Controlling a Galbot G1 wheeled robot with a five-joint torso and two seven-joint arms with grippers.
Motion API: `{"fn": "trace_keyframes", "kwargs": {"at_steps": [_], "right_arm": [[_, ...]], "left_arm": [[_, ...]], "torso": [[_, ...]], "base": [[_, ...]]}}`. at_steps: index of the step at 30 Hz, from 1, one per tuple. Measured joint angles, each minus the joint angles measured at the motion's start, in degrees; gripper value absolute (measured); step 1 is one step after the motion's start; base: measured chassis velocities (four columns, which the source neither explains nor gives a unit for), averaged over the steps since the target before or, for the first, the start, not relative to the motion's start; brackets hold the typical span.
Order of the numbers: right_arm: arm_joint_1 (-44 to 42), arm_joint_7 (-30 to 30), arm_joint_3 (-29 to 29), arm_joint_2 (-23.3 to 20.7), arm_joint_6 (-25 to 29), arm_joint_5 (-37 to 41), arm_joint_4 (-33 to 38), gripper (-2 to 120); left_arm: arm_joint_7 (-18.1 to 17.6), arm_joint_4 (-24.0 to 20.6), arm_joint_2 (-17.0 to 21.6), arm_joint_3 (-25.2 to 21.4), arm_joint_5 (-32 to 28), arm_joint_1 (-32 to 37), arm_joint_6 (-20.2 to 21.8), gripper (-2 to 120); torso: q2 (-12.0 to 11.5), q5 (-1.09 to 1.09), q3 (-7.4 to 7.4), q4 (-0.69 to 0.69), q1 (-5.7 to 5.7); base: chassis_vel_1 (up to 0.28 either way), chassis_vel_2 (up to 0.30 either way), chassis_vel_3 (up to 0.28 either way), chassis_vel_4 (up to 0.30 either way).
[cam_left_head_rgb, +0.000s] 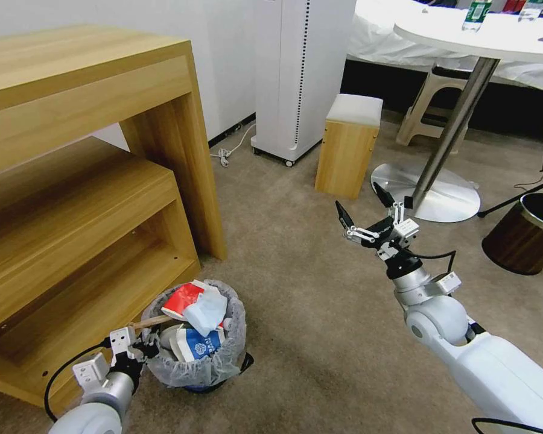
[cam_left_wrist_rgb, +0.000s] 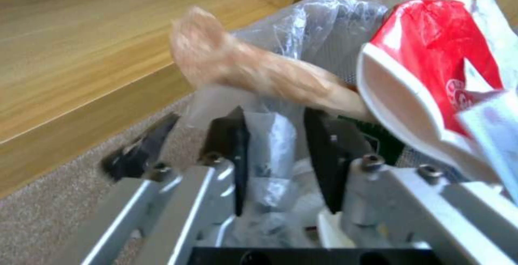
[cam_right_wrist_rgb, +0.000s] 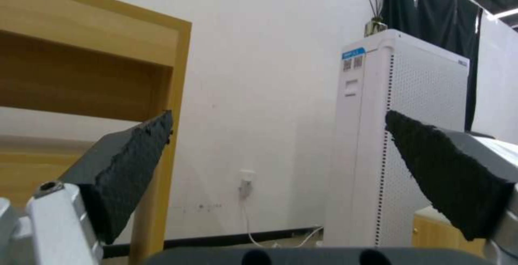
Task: Pick up the trash bin and place the garbage on the floor into it.
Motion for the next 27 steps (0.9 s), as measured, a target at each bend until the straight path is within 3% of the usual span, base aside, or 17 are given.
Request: {"fn": "trace_keyframes", "kwargs": {"at_steps": [12, 27], "right_arm": [[0.5, 0.1, 0.5, -0.2, 0.0, -1.0, 0.8, 100], [0.6, 0.8, -0.3, -0.3, -0.1, -1.4, 0.8, 100]], "left_arm": [[0.3, -1.1, -2.1, -0.2, 2.2, 1.7, -0.4, 78], [0.9, -2.3, -4.4, -1.7, 5.1, 2.7, -2.0, 87]], "torso": [[0.0, 0.0, 0.0, 0.0, 0.0], [0.0, 0.0, 0.0, -0.01, 0.0]], "base": [[0.0, 0.0, 0.0, 0.0], [0.0, 0.0, 0.0, 0.0]]}}
